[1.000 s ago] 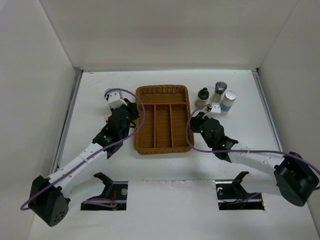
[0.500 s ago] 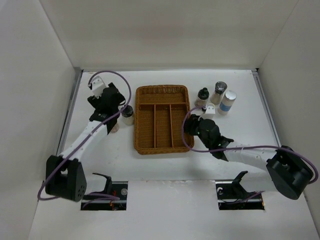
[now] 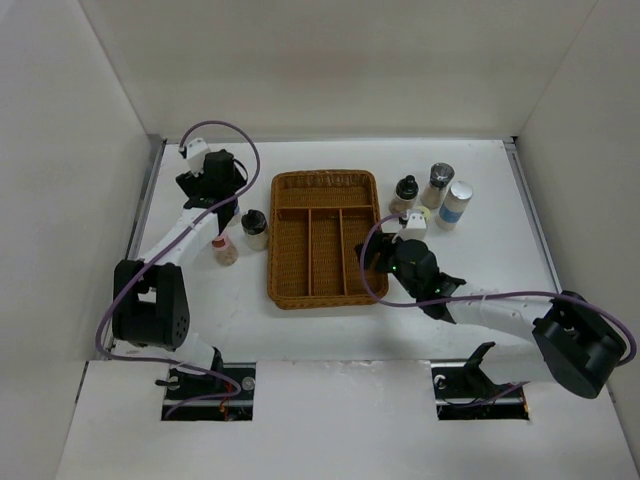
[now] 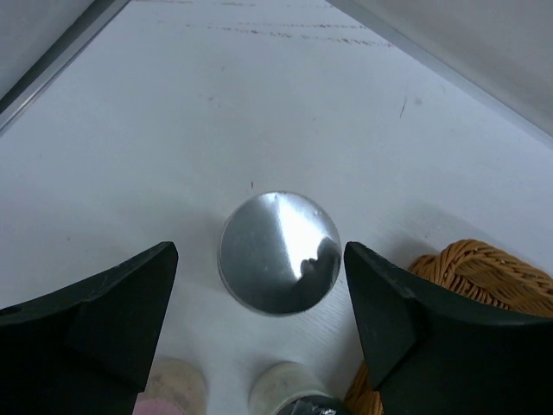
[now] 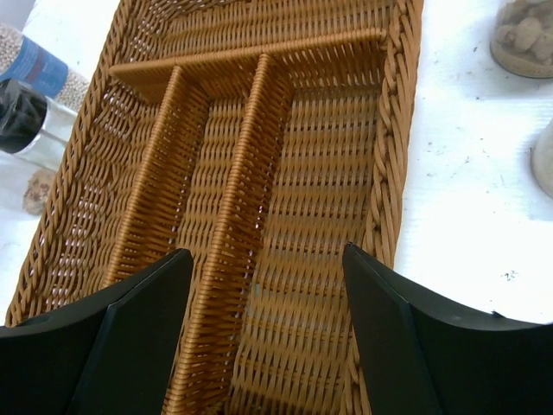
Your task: Organize the condiment bottles
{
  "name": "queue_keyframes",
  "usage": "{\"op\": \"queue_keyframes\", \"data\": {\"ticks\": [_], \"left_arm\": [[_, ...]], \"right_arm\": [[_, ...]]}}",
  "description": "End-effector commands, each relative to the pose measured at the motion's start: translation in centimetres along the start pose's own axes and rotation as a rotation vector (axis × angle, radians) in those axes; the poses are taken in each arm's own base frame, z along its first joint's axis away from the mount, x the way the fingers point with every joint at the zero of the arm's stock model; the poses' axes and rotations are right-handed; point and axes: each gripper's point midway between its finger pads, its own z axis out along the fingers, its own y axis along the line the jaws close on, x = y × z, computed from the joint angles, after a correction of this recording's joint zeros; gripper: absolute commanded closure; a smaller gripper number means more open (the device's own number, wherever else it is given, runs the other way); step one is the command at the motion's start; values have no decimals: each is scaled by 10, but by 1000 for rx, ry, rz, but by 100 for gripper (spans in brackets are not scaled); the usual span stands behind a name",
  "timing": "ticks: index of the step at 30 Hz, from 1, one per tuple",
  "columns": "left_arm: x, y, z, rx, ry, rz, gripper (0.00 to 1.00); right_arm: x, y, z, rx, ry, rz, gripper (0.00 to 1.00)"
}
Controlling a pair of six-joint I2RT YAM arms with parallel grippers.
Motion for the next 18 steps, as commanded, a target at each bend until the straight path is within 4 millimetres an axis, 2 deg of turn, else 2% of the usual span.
{"op": "queue_keyframes", "data": {"ticks": [1,9,11,13,16,18], "left_arm": [[-30,-16,8,35,-59,-9,23],[-15,-21,22,24,-19,27,32],[-13,-21,23,28,-9,32,37],[-15,-21,21,34,-13,26,47],[-28,-22,13,41,-40,2,62],[-51,-24,1,55,-92,-22,65]], "right_arm": [[-28,26,1,-73,-76,26,23],[-36,25,-5,-75,-103,31,22],[-33,24,-4,-70,-94,32,22],[-33,24,-4,-69,-93,28,22],[-34,24,-4,-71,-101,32,21],[-31,23,-3,-68,-87,34,21]]}}
